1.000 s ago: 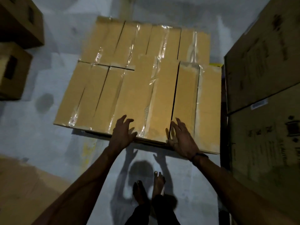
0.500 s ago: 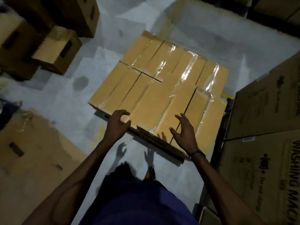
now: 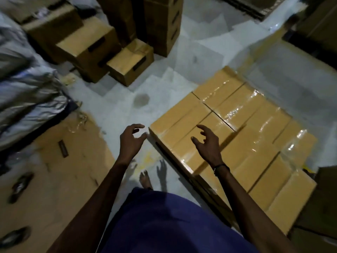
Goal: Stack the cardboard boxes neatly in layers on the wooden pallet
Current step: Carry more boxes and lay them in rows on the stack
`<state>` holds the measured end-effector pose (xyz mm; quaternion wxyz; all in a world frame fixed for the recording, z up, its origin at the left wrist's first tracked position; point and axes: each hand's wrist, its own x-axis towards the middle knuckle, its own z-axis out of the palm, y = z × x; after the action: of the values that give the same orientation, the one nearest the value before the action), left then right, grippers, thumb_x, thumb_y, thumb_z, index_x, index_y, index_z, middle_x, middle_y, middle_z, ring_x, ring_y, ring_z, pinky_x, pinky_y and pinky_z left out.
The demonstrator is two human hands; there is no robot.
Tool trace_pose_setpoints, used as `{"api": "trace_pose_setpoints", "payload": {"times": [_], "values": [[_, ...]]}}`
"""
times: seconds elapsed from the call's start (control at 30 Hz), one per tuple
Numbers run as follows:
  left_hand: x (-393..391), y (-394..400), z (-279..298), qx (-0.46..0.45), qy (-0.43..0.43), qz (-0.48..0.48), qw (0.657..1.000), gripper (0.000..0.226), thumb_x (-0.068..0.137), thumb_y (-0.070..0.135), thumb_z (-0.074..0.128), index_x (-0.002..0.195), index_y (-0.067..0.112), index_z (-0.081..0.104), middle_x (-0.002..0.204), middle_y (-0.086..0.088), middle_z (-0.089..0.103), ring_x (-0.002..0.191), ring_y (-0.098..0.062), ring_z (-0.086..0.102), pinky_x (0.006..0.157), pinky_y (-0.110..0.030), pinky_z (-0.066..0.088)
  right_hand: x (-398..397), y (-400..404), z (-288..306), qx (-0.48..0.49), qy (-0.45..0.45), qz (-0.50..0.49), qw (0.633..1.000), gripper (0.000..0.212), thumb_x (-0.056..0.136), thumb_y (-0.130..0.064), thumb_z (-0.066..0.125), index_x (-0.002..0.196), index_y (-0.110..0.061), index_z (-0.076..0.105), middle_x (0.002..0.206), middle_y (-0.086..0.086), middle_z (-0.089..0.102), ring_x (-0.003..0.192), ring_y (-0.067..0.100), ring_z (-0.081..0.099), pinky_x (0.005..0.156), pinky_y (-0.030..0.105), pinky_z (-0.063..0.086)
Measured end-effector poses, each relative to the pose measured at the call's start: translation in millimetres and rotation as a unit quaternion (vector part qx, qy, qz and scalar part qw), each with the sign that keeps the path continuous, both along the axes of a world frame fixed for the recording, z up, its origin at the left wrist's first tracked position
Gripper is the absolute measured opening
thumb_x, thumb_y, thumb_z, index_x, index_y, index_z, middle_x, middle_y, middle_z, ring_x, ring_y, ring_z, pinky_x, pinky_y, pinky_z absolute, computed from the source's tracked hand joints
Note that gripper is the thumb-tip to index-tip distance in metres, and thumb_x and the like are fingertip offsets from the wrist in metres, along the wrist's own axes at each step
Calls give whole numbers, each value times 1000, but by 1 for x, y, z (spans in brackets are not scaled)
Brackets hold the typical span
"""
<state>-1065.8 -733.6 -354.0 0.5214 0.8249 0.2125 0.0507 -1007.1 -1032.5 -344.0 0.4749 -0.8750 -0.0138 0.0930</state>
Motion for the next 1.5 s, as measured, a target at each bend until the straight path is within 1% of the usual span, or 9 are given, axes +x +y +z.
{"api": "trace_pose_setpoints", "payload": {"times": [0.13,0.3,0.6,0.73,0.93,1.1,1.23,1.37,1.5], "values": [[40,83,12,-25,-14,37,999,22,90,21,78,109,29,70,126,12,66,113,-3,64,94,-30,51,61,97,8,27,-11,21,999,50,92,-26,75,139,-28,57,143,-7,57,122,16,58,91,40,54],[96,171,27,-38,-27,79,996,22,89,18,79,107,27,71,122,12,69,110,-1,66,92,-27,52,128,195,21,57,-20,46,997,48,95,-23,74,140,-25,57,146,-3,56,125,18,58,94,40,52],[220,292,36,-50,-41,115,991,18,89,17,77,104,24,72,112,16,72,103,0,68,83,-19,53,271,325,32,83,-48,53,994,45,94,-25,74,137,-28,59,142,-7,57,122,15,60,95,40,54],[301,352,43,-42,-58,124,990,17,88,13,76,103,20,72,108,13,73,97,-1,70,85,-23,55,355,384,31,94,-58,46,993,46,94,-23,75,136,-28,59,141,-10,58,120,14,61,95,43,55],[426,426,77,-38,-66,119,990,18,90,9,73,107,16,73,101,6,73,87,6,67,70,-6,48,476,461,47,94,-73,34,992,49,92,-23,76,137,-25,59,140,-5,60,120,15,62,96,43,56],[533,473,97,-71,-69,104,990,17,92,15,73,108,20,72,106,6,73,100,-6,70,77,-26,56,569,499,60,82,-79,18,993,51,91,-24,78,138,-21,59,142,-4,59,119,16,63,95,42,57],[626,496,109,-72,-84,83,990,18,91,11,73,109,15,72,104,9,73,98,-5,69,66,-10,50,644,517,76,74,-103,3,992,50,90,-20,78,137,-23,60,135,-9,61,117,14,63,92,35,56],[728,520,114,-68,-98,46,992,18,91,13,73,108,19,72,107,5,74,100,-7,70,74,-22,55,725,527,89,49,-134,-28,989,50,90,-22,79,136,-24,60,132,-14,59,116,12,64,84,34,60],[841,535,132,-86,-119,-15,989,21,92,16,73,112,22,71,108,3,74,102,-9,71,82,-32,62,808,531,112,30,-161,-72,984,51,90,-26,78,137,-24,59,140,-8,59,115,12,64,80,15,53]]}}
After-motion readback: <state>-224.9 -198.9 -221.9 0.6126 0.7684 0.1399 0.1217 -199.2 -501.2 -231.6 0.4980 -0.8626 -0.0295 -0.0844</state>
